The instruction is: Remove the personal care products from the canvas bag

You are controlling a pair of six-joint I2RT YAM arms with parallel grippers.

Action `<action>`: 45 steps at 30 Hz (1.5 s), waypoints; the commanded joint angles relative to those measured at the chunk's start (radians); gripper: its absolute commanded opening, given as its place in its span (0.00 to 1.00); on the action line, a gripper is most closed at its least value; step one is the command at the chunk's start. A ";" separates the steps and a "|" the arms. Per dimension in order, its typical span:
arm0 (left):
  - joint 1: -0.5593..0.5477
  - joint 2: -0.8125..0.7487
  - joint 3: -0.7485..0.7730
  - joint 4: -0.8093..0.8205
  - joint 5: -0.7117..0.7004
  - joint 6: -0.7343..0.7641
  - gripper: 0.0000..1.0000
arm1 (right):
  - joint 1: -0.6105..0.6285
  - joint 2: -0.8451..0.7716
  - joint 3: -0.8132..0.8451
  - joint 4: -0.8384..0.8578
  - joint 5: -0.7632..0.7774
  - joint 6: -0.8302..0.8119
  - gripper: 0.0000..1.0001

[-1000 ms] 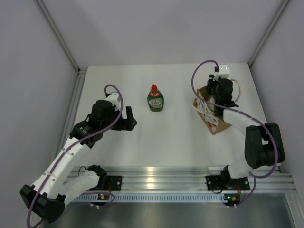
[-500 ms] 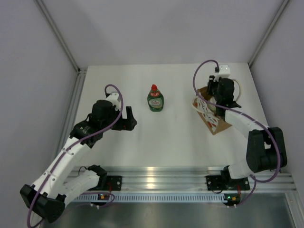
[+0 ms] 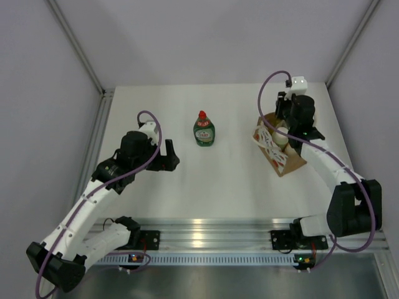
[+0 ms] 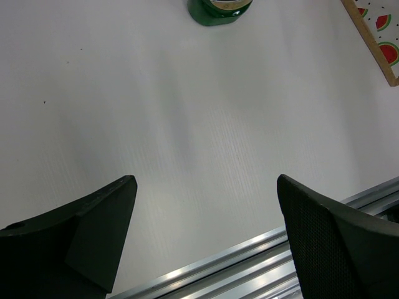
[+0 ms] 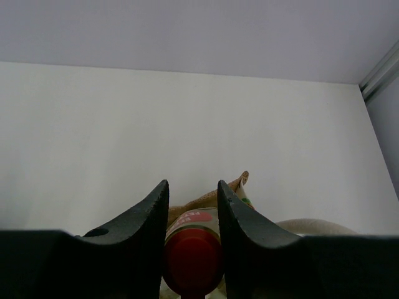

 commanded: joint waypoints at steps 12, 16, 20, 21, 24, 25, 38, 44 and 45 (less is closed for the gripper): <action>-0.005 0.000 -0.005 0.053 -0.066 0.005 0.98 | -0.003 -0.152 0.334 -0.137 -0.049 -0.008 0.00; -0.005 -0.009 -0.005 0.054 -0.096 0.002 0.98 | 0.012 -0.126 0.431 -0.211 -0.098 -0.024 0.00; -0.004 -0.012 -0.005 0.053 -0.110 0.002 0.98 | 0.026 -0.108 0.508 -0.260 -0.158 -0.018 0.00; -0.005 -0.012 -0.005 0.053 -0.111 0.002 0.98 | 0.029 -0.103 0.517 -0.270 -0.170 -0.013 0.00; -0.004 -0.011 -0.005 0.051 -0.137 -0.003 0.98 | 0.038 -0.086 0.543 -0.272 -0.249 -0.001 0.00; -0.004 -0.009 -0.005 0.051 -0.145 -0.001 0.98 | 0.046 -0.074 0.548 -0.272 -0.262 0.004 0.00; -0.004 -0.017 -0.005 0.051 -0.151 -0.003 0.98 | 0.146 0.043 0.604 -0.225 -0.385 0.019 0.00; -0.004 -0.018 -0.005 0.051 -0.145 -0.003 0.98 | 0.182 0.090 0.520 -0.058 -0.471 0.071 0.00; -0.004 -0.020 -0.005 0.051 -0.142 -0.003 0.98 | 0.187 0.099 0.514 -0.025 -0.470 0.068 0.00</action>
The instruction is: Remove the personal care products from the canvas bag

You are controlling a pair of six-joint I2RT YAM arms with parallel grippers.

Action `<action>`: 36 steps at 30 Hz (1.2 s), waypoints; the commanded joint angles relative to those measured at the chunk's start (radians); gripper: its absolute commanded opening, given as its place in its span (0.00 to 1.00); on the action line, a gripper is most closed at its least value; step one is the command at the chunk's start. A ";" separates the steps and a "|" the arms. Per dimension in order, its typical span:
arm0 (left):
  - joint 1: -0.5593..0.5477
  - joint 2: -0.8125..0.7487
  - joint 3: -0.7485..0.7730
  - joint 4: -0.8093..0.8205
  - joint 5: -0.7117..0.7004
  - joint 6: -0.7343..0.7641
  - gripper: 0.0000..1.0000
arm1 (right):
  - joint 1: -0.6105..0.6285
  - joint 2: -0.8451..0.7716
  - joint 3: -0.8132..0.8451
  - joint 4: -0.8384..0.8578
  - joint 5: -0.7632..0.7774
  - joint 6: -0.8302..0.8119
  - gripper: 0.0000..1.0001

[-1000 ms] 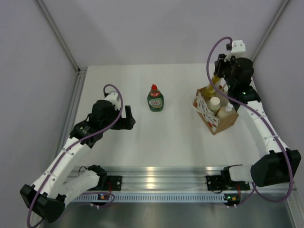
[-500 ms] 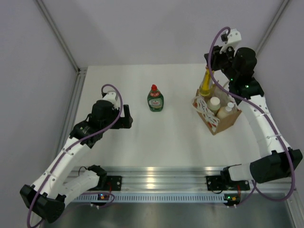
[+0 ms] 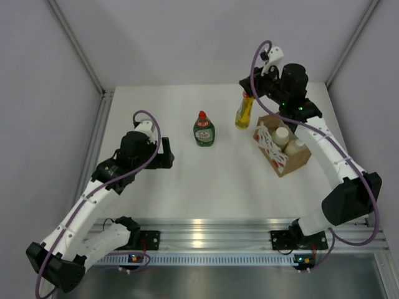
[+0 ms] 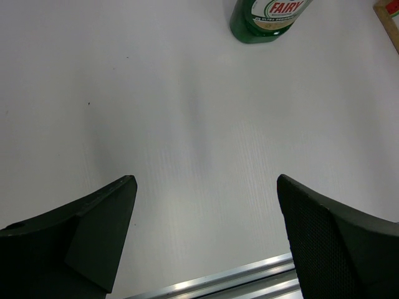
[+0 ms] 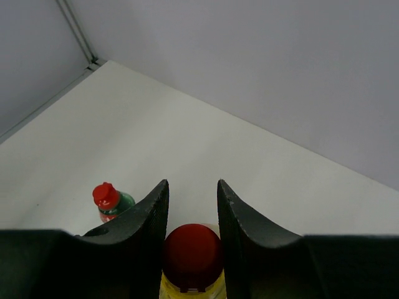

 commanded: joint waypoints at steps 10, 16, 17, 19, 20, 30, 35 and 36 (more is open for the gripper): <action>-0.003 -0.028 -0.005 0.053 0.005 -0.001 0.98 | 0.088 0.131 -0.092 0.405 -0.065 -0.002 0.00; -0.005 -0.036 -0.005 0.051 0.013 -0.001 0.98 | 0.113 0.189 -0.175 0.507 -0.050 -0.043 0.00; -0.003 -0.036 -0.005 0.051 0.013 0.001 0.98 | 0.116 0.197 -0.192 0.517 -0.034 -0.050 0.00; -0.005 -0.036 -0.005 0.051 0.013 -0.001 0.98 | 0.131 0.214 -0.201 0.523 -0.016 -0.080 0.00; -0.003 -0.038 -0.005 0.053 0.015 0.001 0.98 | 0.137 0.217 -0.213 0.523 -0.007 -0.091 0.00; -0.003 -0.038 -0.005 0.051 0.021 0.001 0.98 | 0.185 0.223 -0.249 0.509 0.076 -0.174 0.50; -0.003 -0.038 -0.007 0.051 0.024 -0.001 0.98 | 0.186 0.206 -0.241 0.486 0.088 -0.175 0.60; -0.005 -0.039 -0.007 0.051 0.024 -0.001 0.98 | 0.188 0.198 -0.239 0.478 0.090 -0.178 0.60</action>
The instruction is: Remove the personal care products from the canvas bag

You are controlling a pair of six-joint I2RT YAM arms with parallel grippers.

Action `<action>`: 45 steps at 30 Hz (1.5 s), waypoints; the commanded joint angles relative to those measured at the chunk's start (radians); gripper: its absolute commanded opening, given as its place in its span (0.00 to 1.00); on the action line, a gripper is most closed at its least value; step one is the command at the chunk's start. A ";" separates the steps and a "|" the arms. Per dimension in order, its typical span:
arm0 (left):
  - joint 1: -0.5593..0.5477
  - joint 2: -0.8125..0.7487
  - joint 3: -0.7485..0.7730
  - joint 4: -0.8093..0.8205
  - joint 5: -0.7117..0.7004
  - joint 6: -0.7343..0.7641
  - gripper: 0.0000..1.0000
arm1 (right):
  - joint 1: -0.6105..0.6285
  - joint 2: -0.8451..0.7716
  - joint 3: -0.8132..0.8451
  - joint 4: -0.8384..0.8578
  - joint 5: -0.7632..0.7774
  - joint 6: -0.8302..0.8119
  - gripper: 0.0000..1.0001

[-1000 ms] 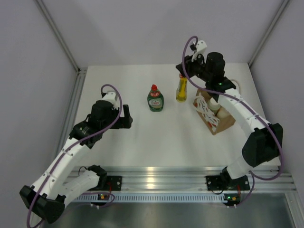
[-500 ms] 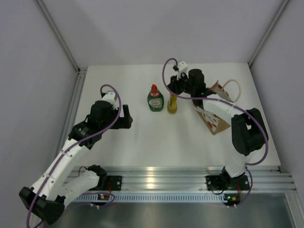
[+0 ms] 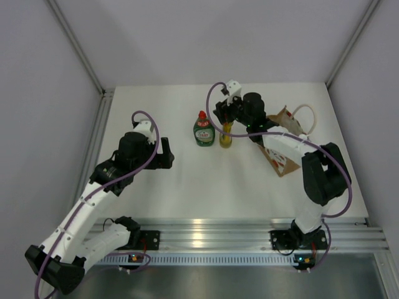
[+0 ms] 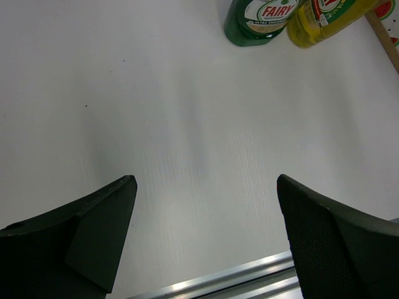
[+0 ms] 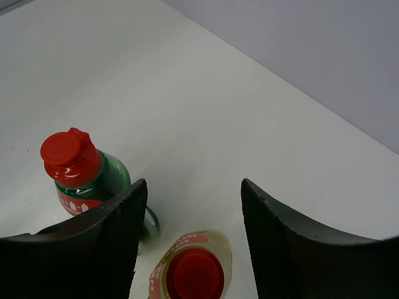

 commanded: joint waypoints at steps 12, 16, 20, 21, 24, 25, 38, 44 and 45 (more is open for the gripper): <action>-0.003 -0.013 -0.007 0.051 0.012 0.001 0.98 | 0.012 -0.297 0.014 -0.120 0.408 0.119 0.99; -0.003 -0.011 -0.005 0.051 0.007 0.001 0.98 | 0.002 -0.398 -0.001 -0.290 0.580 0.239 1.00; -0.003 -0.008 -0.005 0.051 0.005 0.001 0.98 | -0.021 -0.478 -0.004 -0.500 0.604 0.245 1.00; -0.003 -0.007 -0.005 0.053 0.007 0.001 0.98 | -0.026 -0.488 -0.009 -0.534 0.626 0.250 1.00; -0.003 -0.002 -0.004 0.053 0.012 0.002 0.98 | -0.090 -0.523 -0.029 -0.669 0.605 0.268 0.99; -0.003 -0.002 -0.004 0.051 0.013 0.002 0.98 | -0.104 -0.524 -0.035 -0.695 0.589 0.274 0.99; -0.003 0.006 -0.004 0.053 0.025 0.004 0.98 | -0.288 -0.367 -0.011 -0.890 0.496 0.323 0.87; -0.003 0.006 -0.004 0.054 0.028 0.002 0.98 | -0.325 -0.304 0.014 -0.924 0.467 0.296 0.83; -0.003 0.006 -0.002 0.053 0.031 0.002 0.98 | -0.330 -0.288 0.018 -0.928 0.467 0.293 0.83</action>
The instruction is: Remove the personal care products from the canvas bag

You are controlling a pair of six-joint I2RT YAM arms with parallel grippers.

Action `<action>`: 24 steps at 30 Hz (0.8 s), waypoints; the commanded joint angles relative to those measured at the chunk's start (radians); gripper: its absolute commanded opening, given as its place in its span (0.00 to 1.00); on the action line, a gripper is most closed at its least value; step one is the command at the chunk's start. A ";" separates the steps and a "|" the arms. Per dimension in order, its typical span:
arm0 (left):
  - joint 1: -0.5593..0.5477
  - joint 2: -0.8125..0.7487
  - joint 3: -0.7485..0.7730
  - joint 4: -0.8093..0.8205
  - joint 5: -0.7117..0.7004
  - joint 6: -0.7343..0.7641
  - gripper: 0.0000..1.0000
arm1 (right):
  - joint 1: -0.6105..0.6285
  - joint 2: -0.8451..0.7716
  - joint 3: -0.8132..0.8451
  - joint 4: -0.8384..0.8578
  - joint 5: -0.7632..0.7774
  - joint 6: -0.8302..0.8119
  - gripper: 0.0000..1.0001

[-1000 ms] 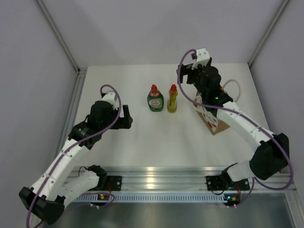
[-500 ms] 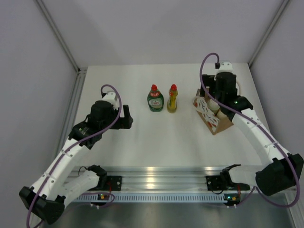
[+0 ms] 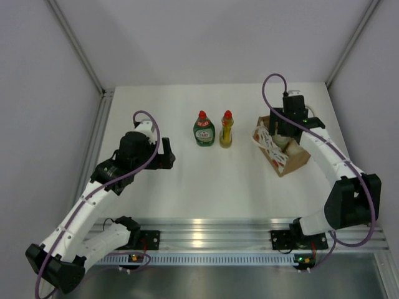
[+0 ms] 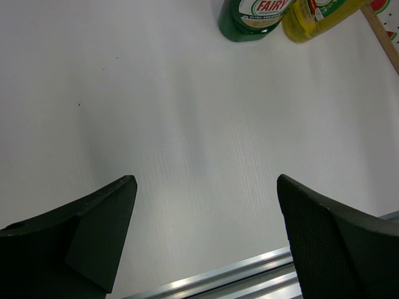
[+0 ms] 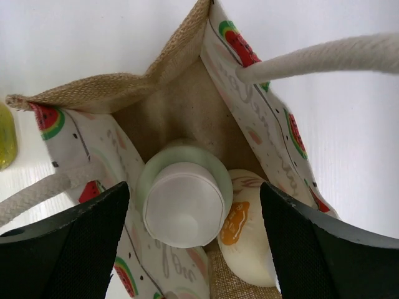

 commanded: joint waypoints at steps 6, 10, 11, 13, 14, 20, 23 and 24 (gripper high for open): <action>-0.003 0.001 -0.002 0.054 0.012 0.004 0.98 | -0.024 0.076 0.082 -0.094 -0.092 -0.034 0.82; -0.003 0.003 -0.002 0.052 0.014 0.002 0.98 | -0.026 0.093 0.093 -0.107 -0.058 -0.037 0.81; -0.003 0.005 -0.002 0.052 0.016 0.004 0.98 | -0.026 0.091 0.094 -0.107 -0.058 -0.039 0.81; -0.003 0.008 -0.002 0.052 0.019 0.002 0.98 | -0.026 0.100 0.103 -0.114 -0.051 -0.042 0.82; -0.003 0.009 -0.002 0.052 0.020 0.004 0.98 | -0.024 0.105 0.111 -0.121 -0.047 -0.045 0.82; -0.003 0.011 -0.002 0.052 0.022 0.004 0.98 | -0.026 0.157 0.166 -0.181 -0.023 -0.068 0.84; -0.003 0.011 -0.002 0.052 0.022 0.002 0.98 | -0.032 0.192 0.175 -0.192 -0.031 -0.077 0.85; -0.003 0.011 -0.002 0.052 0.022 0.002 0.98 | -0.036 0.203 0.185 -0.196 -0.037 -0.082 0.84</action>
